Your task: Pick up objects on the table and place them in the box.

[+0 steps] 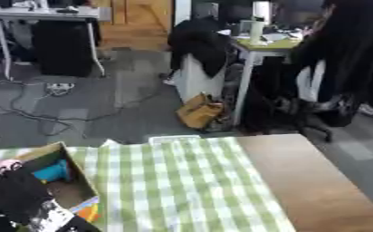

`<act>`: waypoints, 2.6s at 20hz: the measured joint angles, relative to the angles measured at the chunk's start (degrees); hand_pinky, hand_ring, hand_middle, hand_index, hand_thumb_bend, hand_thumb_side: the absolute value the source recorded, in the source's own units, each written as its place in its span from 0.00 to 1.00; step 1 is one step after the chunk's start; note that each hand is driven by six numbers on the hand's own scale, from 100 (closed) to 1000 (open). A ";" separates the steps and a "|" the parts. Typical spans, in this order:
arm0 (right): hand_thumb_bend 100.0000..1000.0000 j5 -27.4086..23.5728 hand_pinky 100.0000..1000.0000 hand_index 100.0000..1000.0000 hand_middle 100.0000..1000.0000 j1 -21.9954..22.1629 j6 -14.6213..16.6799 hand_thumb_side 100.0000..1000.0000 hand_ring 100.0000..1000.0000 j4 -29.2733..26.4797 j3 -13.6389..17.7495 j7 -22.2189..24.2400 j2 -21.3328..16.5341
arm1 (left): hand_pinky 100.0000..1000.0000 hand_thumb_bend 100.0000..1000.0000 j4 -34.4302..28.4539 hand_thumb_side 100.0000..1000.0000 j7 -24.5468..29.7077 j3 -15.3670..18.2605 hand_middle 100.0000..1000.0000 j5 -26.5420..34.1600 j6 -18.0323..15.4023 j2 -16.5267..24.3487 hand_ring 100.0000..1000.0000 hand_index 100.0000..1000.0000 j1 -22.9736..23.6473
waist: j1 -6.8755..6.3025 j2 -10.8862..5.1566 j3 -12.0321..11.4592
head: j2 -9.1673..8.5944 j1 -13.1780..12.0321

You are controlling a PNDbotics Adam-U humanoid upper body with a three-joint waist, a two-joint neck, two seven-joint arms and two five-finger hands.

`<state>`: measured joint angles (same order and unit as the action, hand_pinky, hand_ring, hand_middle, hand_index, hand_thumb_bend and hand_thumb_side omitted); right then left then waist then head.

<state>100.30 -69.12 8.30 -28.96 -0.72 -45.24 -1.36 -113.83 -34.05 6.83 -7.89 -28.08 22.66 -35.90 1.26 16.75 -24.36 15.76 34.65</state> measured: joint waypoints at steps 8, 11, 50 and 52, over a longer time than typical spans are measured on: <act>0.00 0.79 1.00 1.00 1.00 -0.78 -4.27 1.00 1.00 0.29 0.00 3.75 -0.14 | 0.89 0.12 0.00 1.00 0.21 0.00 0.85 0.24 -0.19 0.00 0.90 0.87 0.00 | 0.00 0.00 -0.02 | 0.73 0.42; 0.00 1.31 1.00 1.00 1.00 -0.96 -5.16 1.00 1.00 0.29 0.00 4.44 -0.28 | 0.89 0.12 0.00 1.00 0.26 -0.01 0.85 0.30 -0.21 0.00 0.90 0.87 -0.02 | 0.00 0.00 -0.05 | 0.77 0.46; 0.00 -98.86 0.72 0.96 0.89 8.48 -17.17 1.00 0.81 -74.29 -6.20 35.95 -26.58 | 0.89 0.13 0.00 1.00 -2.71 1.15 0.87 -2.15 1.14 2.11 0.91 0.88 5.62 | -0.49 -5.24 10.56 | 8.25 -19.37; 0.00 -101.69 0.73 0.96 0.89 10.86 -18.14 1.00 0.82 -78.26 -4.96 34.78 -28.13 | 0.89 0.12 0.00 1.00 -2.74 1.15 0.87 -2.20 1.17 2.11 0.91 0.88 5.86 | -0.52 -5.62 11.36 | 8.88 -20.34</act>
<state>-1.39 -58.26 -9.83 -107.22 -5.68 -10.46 -29.50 -113.83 -36.79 7.98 -10.08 -26.91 24.77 -30.05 0.74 11.13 -13.00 24.64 14.31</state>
